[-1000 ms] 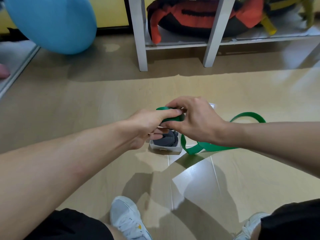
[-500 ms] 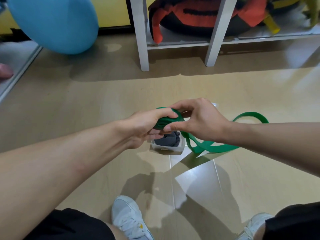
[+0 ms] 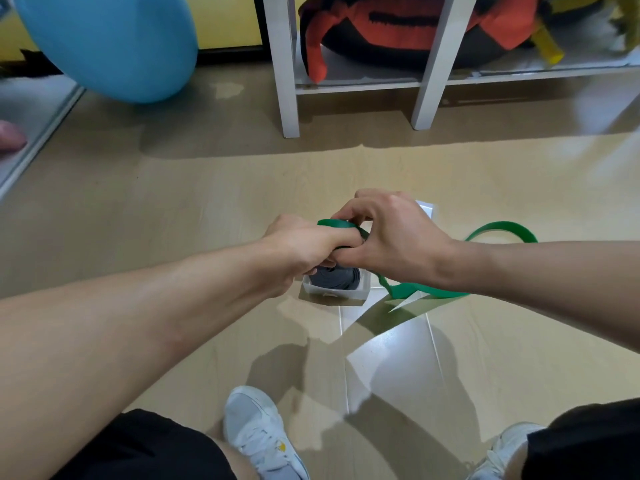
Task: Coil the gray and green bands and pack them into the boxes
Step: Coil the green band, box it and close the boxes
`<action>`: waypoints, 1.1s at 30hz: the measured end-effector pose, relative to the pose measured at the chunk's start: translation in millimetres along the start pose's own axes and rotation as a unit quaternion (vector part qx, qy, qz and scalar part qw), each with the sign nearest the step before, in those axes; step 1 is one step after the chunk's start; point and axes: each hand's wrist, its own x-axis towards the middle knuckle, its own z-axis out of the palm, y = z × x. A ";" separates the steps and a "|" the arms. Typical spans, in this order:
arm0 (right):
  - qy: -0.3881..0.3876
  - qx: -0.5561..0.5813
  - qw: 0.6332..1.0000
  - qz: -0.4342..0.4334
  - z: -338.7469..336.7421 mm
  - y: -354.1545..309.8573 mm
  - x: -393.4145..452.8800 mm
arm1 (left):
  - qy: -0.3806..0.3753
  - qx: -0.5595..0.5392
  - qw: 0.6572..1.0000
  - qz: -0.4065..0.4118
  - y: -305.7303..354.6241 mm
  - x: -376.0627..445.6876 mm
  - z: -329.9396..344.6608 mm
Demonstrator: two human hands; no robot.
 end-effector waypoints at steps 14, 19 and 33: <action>0.009 0.172 0.985 0.024 -14.0 18.6 -5.6 | -0.117 -0.113 0.987 0.010 -2.9 4.3 -15.2; 0.013 0.111 0.994 0.015 -11.6 16.4 -4.2 | -0.143 -0.080 0.986 0.001 -4.3 0.8 -12.1; 0.016 0.013 0.999 -0.034 -3.5 5.5 -4.1 | -0.020 -0.019 1.000 0.012 -5.3 -6.5 4.0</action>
